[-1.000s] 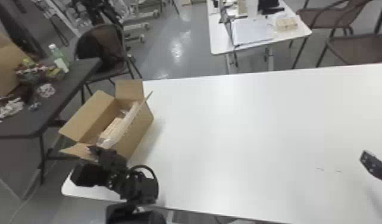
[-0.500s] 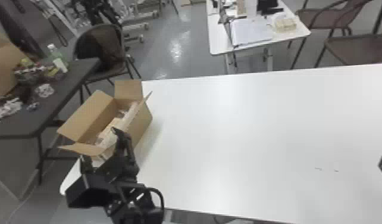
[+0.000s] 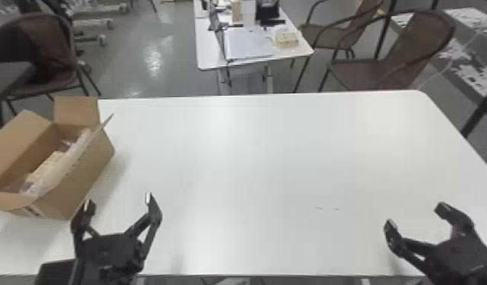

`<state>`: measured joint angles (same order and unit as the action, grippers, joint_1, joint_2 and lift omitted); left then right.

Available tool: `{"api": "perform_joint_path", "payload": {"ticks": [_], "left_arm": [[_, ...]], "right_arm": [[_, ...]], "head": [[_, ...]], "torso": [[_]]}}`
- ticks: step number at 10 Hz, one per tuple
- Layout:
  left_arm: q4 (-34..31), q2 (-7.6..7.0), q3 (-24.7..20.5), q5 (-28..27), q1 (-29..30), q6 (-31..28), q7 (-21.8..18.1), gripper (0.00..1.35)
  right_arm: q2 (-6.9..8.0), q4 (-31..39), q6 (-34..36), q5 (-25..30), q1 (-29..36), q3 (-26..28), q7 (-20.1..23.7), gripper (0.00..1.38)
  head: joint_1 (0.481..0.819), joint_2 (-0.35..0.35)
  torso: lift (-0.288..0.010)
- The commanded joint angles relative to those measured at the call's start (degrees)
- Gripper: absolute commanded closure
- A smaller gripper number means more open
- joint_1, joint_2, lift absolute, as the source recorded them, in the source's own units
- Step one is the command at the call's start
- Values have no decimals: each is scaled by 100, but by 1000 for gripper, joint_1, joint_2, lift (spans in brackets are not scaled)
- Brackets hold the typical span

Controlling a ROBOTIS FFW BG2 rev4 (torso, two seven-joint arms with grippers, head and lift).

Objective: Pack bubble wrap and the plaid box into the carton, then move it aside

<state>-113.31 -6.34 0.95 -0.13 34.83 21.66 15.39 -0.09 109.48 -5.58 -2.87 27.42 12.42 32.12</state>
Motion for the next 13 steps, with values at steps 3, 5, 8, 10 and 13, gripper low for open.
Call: {"api": "perform_joint_path", "payload": {"ticks": [3,5,8,10,13], "left_arm": [[98,-359,99,233,358,-329,-194,223],[168,-297,99,268,332,-259,-229,223],[248,-288,99,365,323,-259,-308,223],[265,-218,81,417,332,-303,-370,223],[291,-130,37,461,332,-311,-493,223]], "right_arm": [[14,-75,-505,331,694,-29,-224,136],[14,-58,-514,348,685,-108,-303,136],[14,-40,-514,331,668,-117,-303,136],[14,-75,-532,260,659,-152,-294,136],[14,-93,-584,252,624,-196,-303,136]], "head": [[695,61],[695,54],[695,63],[695,63],[695,67]], "torso": [[-166],[-166],[-166],[-166],[-166]]}}
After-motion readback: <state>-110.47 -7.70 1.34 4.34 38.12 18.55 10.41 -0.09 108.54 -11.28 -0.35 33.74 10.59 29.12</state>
